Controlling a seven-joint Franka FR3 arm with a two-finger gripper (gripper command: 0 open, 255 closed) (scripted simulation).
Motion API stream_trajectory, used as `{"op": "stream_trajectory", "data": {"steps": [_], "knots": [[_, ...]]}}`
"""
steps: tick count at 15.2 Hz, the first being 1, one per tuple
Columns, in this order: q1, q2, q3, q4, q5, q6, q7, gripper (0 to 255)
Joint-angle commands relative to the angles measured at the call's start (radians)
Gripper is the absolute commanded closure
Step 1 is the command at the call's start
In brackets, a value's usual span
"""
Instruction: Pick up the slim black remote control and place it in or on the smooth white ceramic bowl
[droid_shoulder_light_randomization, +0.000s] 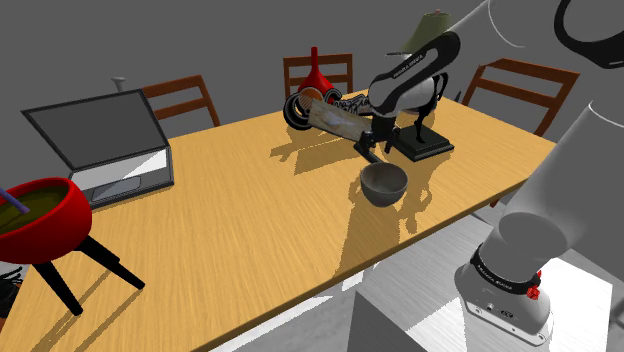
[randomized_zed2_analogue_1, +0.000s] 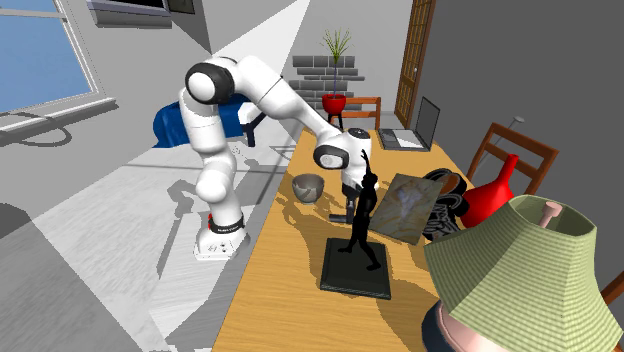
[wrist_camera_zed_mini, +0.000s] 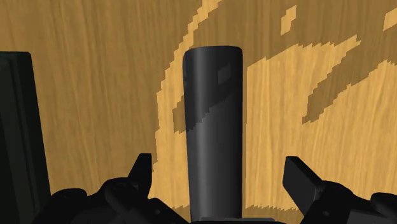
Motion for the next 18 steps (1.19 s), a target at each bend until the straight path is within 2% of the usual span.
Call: {"op": "stream_trajectory", "data": {"steps": [1,9,10,18], "knots": [[0.003,0.027,0.001,-0.012,0.012,0.039,-0.007,0],[0.003,0.027,0.001,-0.012,0.012,0.039,-0.007,0],[0.003,0.027,0.001,-0.012,0.012,0.039,-0.007,255],[0.002,0.025,0.001,-0.012,0.011,0.037,-0.008,255]]}}
